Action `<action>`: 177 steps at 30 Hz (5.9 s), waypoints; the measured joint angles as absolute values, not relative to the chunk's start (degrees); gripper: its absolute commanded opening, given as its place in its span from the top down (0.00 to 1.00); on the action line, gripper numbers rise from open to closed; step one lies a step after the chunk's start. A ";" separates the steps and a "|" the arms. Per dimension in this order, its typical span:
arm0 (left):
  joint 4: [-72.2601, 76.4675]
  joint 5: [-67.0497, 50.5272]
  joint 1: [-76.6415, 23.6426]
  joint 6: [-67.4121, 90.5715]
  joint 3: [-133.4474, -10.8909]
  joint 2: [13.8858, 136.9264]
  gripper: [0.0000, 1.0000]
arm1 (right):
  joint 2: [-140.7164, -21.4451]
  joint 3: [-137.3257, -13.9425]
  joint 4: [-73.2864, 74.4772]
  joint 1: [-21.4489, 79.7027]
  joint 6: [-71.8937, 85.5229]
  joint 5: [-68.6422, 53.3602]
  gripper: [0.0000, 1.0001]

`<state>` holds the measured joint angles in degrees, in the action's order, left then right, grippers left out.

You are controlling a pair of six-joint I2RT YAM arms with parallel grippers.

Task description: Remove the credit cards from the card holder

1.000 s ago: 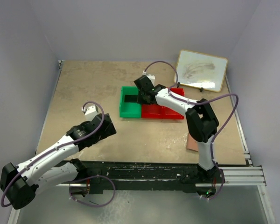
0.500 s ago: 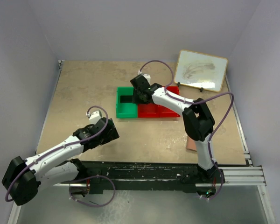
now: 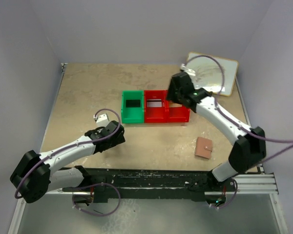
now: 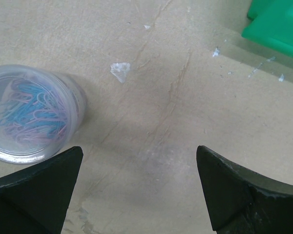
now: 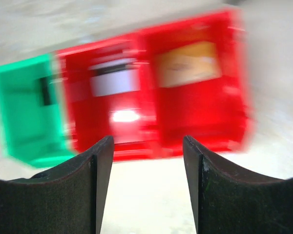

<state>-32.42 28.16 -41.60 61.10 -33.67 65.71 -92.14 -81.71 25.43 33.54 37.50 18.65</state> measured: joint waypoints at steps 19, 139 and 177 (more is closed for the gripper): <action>-33.93 29.67 -29.39 56.23 -36.12 71.09 0.02 | -63.29 -43.22 36.53 3.07 56.01 22.26 0.05; -0.01 10.74 -62.63 75.26 -37.85 87.85 0.74 | -76.58 -41.25 23.70 53.67 61.89 10.50 0.50; -1.45 10.70 -62.63 74.35 -38.89 88.66 0.82 | -85.23 -48.16 27.59 56.34 61.17 13.52 0.93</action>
<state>-1.45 10.70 -62.63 74.35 -38.89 88.66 -85.23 -48.16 27.59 56.34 61.17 13.52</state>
